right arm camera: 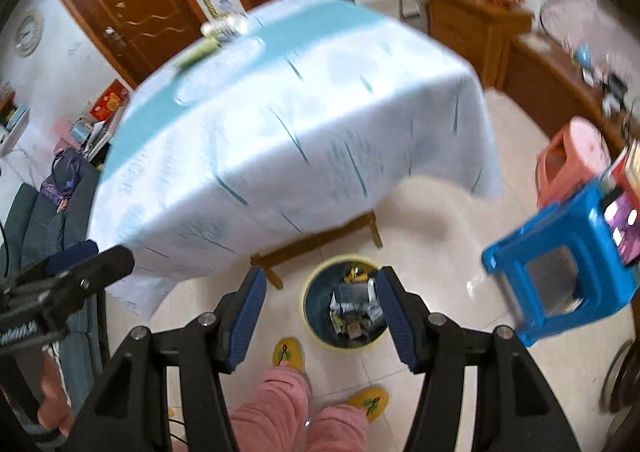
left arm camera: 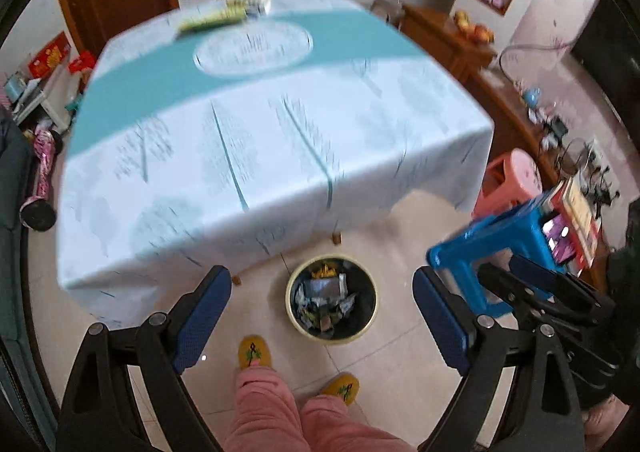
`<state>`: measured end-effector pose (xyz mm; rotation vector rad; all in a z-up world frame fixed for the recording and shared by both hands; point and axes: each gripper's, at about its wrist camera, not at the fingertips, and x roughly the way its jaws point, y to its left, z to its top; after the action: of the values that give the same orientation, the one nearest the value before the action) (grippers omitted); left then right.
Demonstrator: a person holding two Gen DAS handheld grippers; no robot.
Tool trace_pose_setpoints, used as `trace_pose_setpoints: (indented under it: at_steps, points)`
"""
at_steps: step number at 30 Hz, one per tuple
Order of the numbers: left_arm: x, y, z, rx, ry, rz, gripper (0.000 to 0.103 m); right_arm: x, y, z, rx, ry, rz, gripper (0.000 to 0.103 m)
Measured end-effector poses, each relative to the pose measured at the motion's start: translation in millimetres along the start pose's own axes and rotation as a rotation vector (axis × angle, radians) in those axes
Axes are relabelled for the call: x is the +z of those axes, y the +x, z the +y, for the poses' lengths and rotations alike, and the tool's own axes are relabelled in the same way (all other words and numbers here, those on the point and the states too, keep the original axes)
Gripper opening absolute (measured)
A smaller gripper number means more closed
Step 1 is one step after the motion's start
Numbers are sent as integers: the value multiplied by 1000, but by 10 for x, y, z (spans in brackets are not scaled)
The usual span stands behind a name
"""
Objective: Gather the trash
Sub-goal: 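Move both tools back toward the yellow packet and checked cup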
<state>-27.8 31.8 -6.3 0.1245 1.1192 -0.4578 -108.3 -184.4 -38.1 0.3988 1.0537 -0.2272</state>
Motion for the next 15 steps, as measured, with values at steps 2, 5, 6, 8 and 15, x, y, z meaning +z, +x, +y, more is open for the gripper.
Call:
trace_pose_setpoints:
  at_steps: [2, 5, 6, 8, 15]
  points:
    - [102, -192, -6, 6, -4, -43, 91, 87, -217, 72, -7, -27, -33, 58]
    - [249, -472, 22, 22, -21, -117, 91, 218, -505, 186, -8, -65, -82, 58]
    - [298, -570, 25, 26, -28, -143, 91, 273, -603, 220, -6, -78, -100, 58]
    - [388, -694, -3, 38, -37, -183, 91, 353, -705, 270, 2, -99, -125, 58]
    - [609, -1029, -17, 104, -47, -279, 91, 701, -947, 524, 34, -195, -202, 58]
